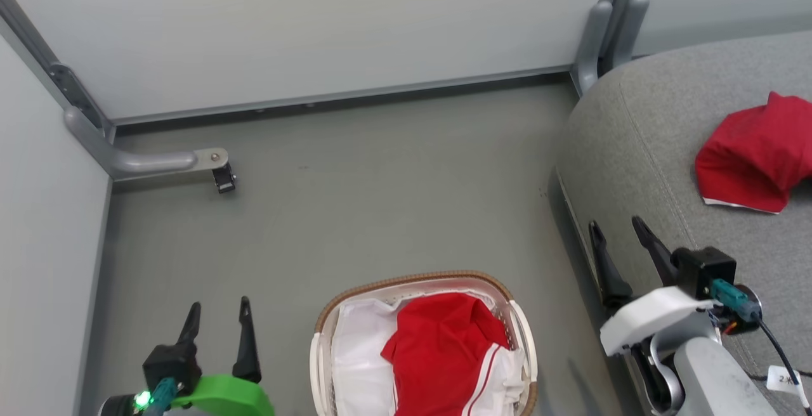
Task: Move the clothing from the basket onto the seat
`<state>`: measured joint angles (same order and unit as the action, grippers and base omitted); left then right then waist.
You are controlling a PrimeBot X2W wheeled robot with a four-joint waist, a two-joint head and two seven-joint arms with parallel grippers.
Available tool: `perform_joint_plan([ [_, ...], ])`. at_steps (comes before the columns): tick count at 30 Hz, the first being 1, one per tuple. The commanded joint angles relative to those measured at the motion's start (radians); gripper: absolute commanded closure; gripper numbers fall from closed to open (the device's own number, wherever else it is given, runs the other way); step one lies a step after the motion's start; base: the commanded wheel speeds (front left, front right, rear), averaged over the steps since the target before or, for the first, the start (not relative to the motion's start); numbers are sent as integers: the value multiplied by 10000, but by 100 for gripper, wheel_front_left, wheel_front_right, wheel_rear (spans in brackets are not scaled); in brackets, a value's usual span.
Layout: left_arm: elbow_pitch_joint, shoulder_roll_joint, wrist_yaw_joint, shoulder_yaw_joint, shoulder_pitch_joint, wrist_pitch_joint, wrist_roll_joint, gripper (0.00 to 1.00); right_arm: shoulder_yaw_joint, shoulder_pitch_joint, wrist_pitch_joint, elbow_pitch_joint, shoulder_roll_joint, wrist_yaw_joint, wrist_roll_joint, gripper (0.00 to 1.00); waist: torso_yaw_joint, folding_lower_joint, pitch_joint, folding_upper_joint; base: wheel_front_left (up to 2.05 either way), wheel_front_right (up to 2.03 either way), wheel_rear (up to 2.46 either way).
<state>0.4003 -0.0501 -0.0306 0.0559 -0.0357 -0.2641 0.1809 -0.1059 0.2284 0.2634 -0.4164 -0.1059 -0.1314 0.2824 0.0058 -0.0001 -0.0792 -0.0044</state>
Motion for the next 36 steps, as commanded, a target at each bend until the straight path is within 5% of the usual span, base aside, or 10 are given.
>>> perform_joint_plan([
  [1, 124, -14, -3, 156, -360, -5, 59, 0, -65, 228, 17, 99, -38, 14, 51, 0, -195, 1, -421, 44, 0, 0, 0],
  [10, 1376, -23, -188, 1631, -1982, -4, 695, 0, -729, 1852, 17, 741, -261, 14, 75, 0, -1092, 1, -2397, 44, 0, 0, 0],
  [24, 3253, -42, -780, 4254, -4227, -4, 633, 0, -415, 3243, 17, 1482, -228, 14, 47, 0, -2424, 1, -4549, 44, 0, 0, 0],
  [36, 5620, -41, -1001, 5187, -5387, -4, 472, 0, -219, 3584, 17, 1935, 85, 14, -19, 0, -2928, 1, -5808, 44, 0, 0, 0],
])
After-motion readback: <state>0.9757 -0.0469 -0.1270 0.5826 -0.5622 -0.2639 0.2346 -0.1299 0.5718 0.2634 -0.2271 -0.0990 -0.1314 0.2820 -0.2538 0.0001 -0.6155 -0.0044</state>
